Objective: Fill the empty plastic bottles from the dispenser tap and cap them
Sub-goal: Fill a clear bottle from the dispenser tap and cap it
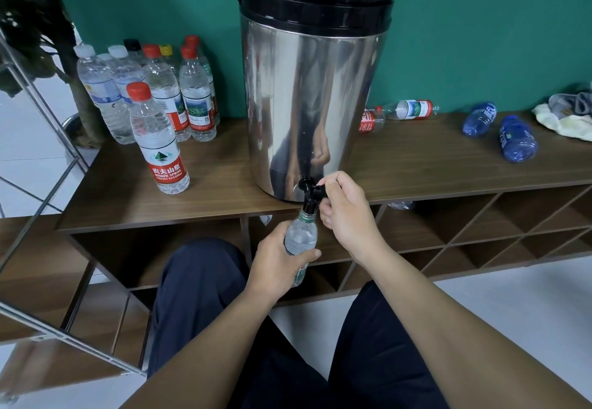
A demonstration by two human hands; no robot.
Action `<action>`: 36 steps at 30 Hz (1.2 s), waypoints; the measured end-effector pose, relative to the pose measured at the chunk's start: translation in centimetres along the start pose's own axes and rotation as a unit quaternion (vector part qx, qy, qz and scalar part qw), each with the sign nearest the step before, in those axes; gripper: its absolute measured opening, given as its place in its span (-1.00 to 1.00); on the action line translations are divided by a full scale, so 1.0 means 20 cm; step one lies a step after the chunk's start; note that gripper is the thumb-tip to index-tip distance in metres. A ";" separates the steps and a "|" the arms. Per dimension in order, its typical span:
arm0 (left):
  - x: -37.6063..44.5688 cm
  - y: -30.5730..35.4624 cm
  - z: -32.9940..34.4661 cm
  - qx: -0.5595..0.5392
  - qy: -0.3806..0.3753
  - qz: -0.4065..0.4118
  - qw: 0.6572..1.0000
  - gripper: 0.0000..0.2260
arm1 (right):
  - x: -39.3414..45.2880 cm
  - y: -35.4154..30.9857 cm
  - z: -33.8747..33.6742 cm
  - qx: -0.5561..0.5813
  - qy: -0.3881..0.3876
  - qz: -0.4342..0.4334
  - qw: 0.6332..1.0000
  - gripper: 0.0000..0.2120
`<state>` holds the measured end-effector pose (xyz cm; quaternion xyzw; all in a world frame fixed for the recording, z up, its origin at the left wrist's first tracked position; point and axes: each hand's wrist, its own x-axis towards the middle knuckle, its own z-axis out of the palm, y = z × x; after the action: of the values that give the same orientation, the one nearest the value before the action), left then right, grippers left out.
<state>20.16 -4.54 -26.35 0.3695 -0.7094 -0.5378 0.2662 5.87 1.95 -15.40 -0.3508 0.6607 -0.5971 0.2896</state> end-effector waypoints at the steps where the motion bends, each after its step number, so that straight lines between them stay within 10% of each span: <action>1: 0.00 0.00 0.00 0.001 0.000 0.001 1.000 -0.43 | 0.00 0.00 0.00 0.002 0.001 0.000 1.000 -0.75; 22: 0.00 0.01 0.00 0.001 0.004 0.009 1.000 -0.46 | -0.01 -0.05 0.00 0.022 -0.020 0.028 0.999 -0.79; 36: -0.01 0.03 -0.01 -0.007 -0.002 0.001 1.000 -0.46 | 0.00 -0.09 -0.02 -0.173 0.033 -0.092 0.980 -0.81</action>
<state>20.31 -4.30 -25.77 0.3659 -0.7065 -0.5433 0.2679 5.70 2.10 -13.62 -0.4346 0.7281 -0.5093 0.1469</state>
